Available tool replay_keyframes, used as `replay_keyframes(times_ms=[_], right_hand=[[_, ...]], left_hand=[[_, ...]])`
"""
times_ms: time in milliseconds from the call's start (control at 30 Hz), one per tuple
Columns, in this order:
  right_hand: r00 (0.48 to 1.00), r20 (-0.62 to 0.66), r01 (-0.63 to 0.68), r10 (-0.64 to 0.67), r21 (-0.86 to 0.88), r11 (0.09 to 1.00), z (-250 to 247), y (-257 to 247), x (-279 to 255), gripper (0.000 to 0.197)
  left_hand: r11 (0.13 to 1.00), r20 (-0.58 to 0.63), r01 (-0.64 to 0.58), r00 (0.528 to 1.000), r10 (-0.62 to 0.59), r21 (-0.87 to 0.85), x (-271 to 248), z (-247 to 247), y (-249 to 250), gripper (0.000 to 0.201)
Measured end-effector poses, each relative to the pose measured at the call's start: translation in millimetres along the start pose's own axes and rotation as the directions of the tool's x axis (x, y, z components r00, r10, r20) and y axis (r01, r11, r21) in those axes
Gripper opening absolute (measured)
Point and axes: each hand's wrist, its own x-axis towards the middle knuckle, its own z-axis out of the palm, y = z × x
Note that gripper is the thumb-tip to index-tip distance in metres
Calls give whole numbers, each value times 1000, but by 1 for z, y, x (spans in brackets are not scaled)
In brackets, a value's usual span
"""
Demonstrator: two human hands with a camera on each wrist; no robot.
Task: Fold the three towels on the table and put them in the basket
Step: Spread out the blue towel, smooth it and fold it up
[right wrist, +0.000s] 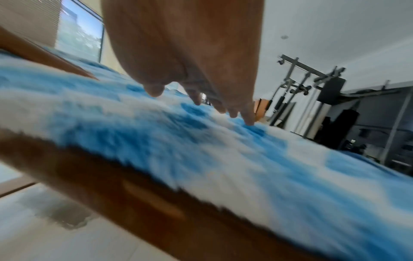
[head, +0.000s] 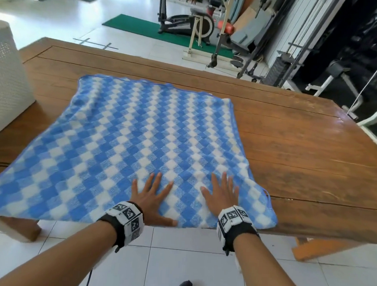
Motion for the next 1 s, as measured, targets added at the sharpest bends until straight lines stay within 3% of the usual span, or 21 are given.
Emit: replay_keyframes(times_ms=[100, 267, 333, 433, 533, 633, 700, 767, 833, 933, 1000], right_hand=[[990, 119, 84, -82, -18, 996, 10, -19, 4, 72], [986, 137, -68, 93, -177, 982, -1, -47, 11, 76], [991, 93, -67, 94, -260, 963, -11, -78, 12, 72], [989, 82, 138, -120, -266, 954, -6, -132, 7, 67], [914, 174, 396, -366, -190, 898, 11, -187, -2, 63], [811, 296, 563, -505, -160, 811, 28, -234, -13, 65], [747, 370, 641, -553, -177, 747, 43, -255, -20, 68], [732, 399, 663, -552, -229, 713, 55, -268, -26, 71], [742, 396, 656, -541, -265, 706, 61, -272, -28, 72], [739, 405, 656, -538, -254, 711, 58, -269, -28, 73], [728, 423, 661, -540, -222, 717, 54, -269, -26, 72]], left_hand=[[999, -26, 19, 999, -19, -29, -8, 2, -18, 127], [984, -92, 140, 984, -150, -112, -40, 7, -70, 127], [953, -142, 221, 957, -252, -206, -57, 6, -95, 107], [871, -187, 394, 870, -456, -293, -84, 11, -141, 61], [748, -118, 565, 765, -633, -348, -111, 21, -184, 59], [547, -114, 661, 579, -807, -513, -133, 28, -209, 63], [341, -49, 646, 425, -904, -683, -141, 32, -224, 74], [147, 30, 503, 326, -945, -852, -146, 36, -240, 86], [66, 39, 333, 300, -953, -941, -152, 36, -249, 75], [83, -8, 264, 274, -962, -961, -158, 28, -254, 24], [74, -30, 171, 249, -968, -983, -158, 16, -255, 20]])
